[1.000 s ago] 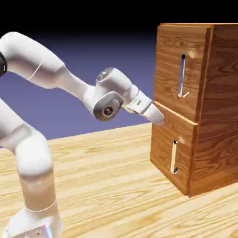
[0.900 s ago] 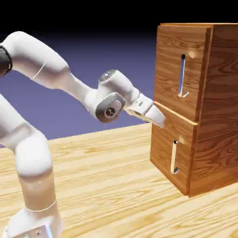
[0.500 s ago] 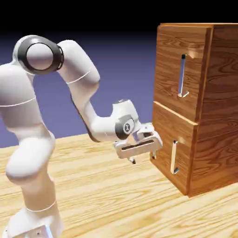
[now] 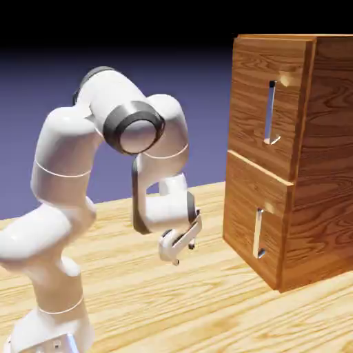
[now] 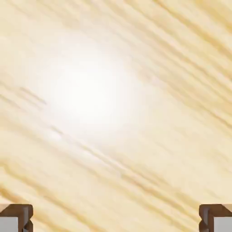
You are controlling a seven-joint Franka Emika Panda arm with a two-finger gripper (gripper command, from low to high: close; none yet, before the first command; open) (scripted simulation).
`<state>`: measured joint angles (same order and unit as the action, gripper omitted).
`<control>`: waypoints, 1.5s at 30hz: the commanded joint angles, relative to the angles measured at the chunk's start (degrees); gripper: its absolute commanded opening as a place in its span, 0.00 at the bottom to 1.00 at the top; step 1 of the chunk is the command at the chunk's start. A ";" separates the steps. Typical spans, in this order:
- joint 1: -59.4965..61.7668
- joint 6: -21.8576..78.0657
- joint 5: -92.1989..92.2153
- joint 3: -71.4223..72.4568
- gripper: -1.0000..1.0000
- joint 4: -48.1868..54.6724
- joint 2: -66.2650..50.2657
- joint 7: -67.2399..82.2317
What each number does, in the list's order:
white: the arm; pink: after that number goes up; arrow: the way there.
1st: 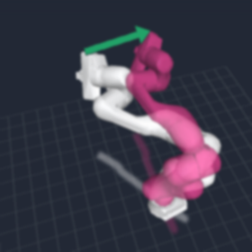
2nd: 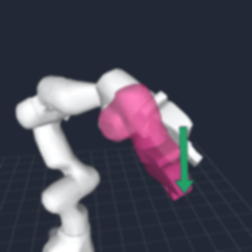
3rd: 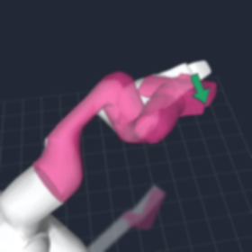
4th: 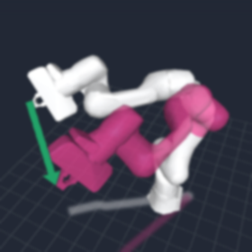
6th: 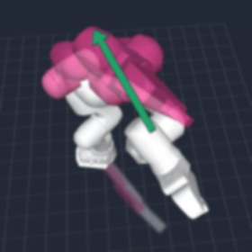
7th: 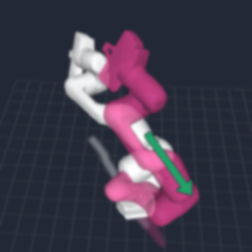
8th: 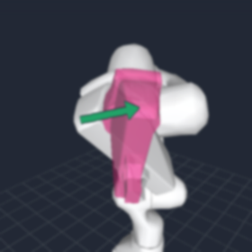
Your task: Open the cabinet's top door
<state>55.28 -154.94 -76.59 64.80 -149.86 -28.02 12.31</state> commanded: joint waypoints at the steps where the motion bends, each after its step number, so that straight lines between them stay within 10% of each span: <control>1: 1.80 0.61 -2.46 2.08 1.00 0.36 -1.95 1.76; 26: 46.63 15.89 -63.82 53.99 1.00 9.29 -50.56 45.63; 32: 38.53 15.49 -66.90 49.86 1.00 17.50 -48.69 45.59; 33: 38.53 15.49 -66.90 49.86 0.00 17.50 -48.69 45.59; 45: 45.77 42.89 -61.59 62.67 0.00 1.31 -44.18 35.25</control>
<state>101.06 -111.99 -138.18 127.47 -148.55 -72.20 47.56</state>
